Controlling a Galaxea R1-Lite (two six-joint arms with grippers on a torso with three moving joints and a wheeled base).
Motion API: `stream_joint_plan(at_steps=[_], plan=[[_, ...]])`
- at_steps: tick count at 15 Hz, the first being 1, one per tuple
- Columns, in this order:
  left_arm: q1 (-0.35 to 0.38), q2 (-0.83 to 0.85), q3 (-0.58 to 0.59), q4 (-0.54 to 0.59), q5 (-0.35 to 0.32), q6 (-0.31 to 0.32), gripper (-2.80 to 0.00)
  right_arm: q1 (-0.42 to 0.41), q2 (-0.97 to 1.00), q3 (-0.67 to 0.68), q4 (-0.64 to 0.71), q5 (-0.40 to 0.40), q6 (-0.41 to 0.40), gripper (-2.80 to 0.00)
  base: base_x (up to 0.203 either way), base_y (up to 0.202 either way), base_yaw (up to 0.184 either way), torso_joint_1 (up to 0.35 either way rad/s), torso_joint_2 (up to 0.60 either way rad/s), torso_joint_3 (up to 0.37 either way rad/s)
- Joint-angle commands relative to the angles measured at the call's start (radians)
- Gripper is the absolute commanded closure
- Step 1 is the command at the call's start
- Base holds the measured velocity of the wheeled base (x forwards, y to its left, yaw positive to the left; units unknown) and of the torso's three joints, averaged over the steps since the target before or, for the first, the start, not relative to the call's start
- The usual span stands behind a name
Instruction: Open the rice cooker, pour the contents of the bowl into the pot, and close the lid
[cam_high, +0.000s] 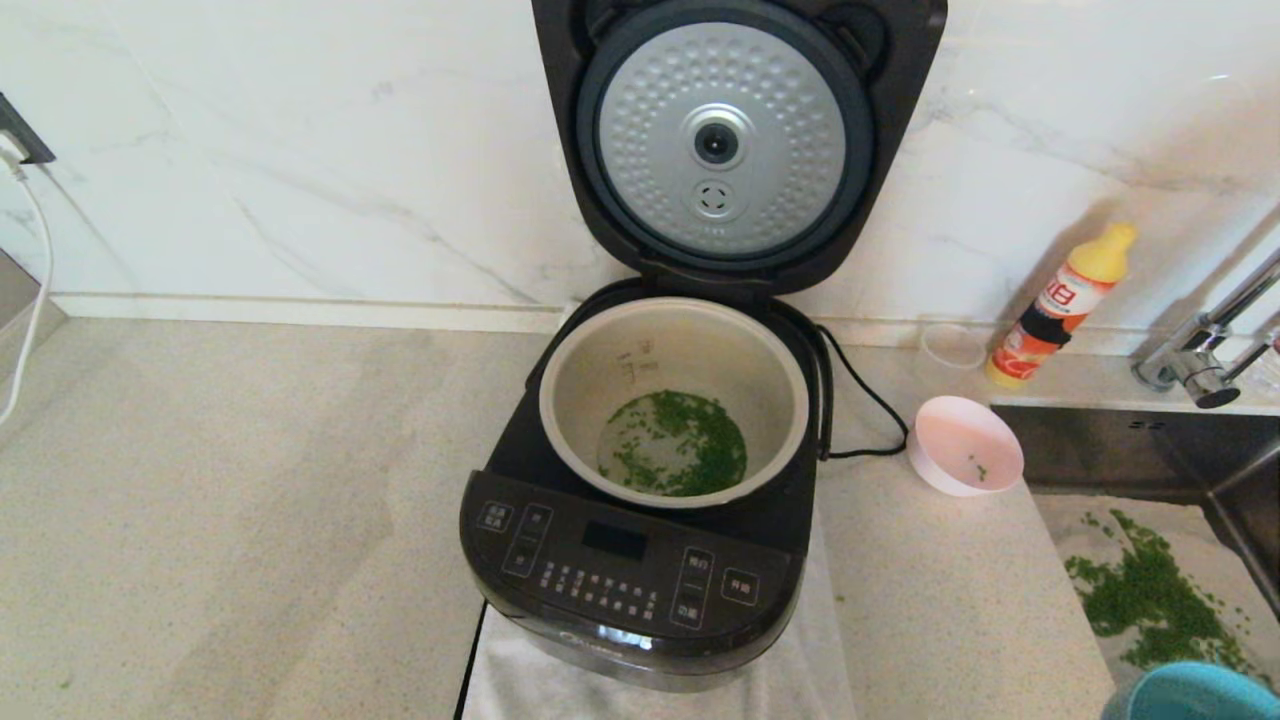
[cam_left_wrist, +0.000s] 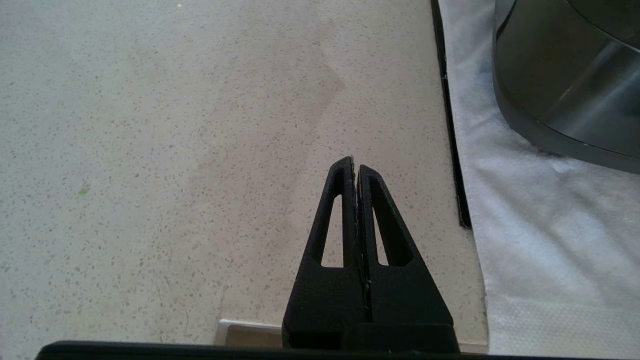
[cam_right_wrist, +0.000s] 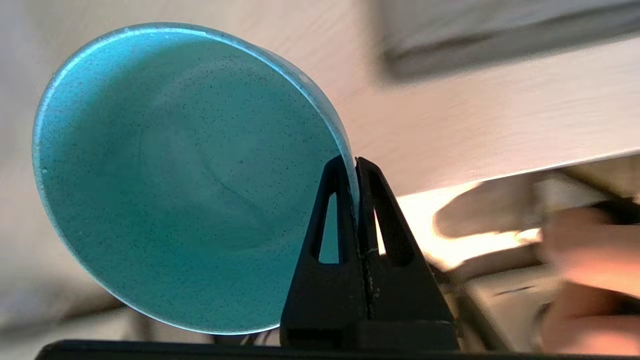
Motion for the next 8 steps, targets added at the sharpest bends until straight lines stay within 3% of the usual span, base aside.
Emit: stream_joint_plan(at_steps=[1,8], plan=[[0.000,0.001,0.000,0.000,0.000,0.000,0.00,-0.001,0.092,0.064,-0.077,0.112,-0.009,0.00,0.000,0.000,0.000,0.000,0.00,0.000],[0.000,0.001,0.000,0.000,0.000,0.000,0.00,0.004,0.392,0.149,-0.377,0.149,-0.023,0.00,0.000,0.000,0.000,0.000,0.00,0.000]])
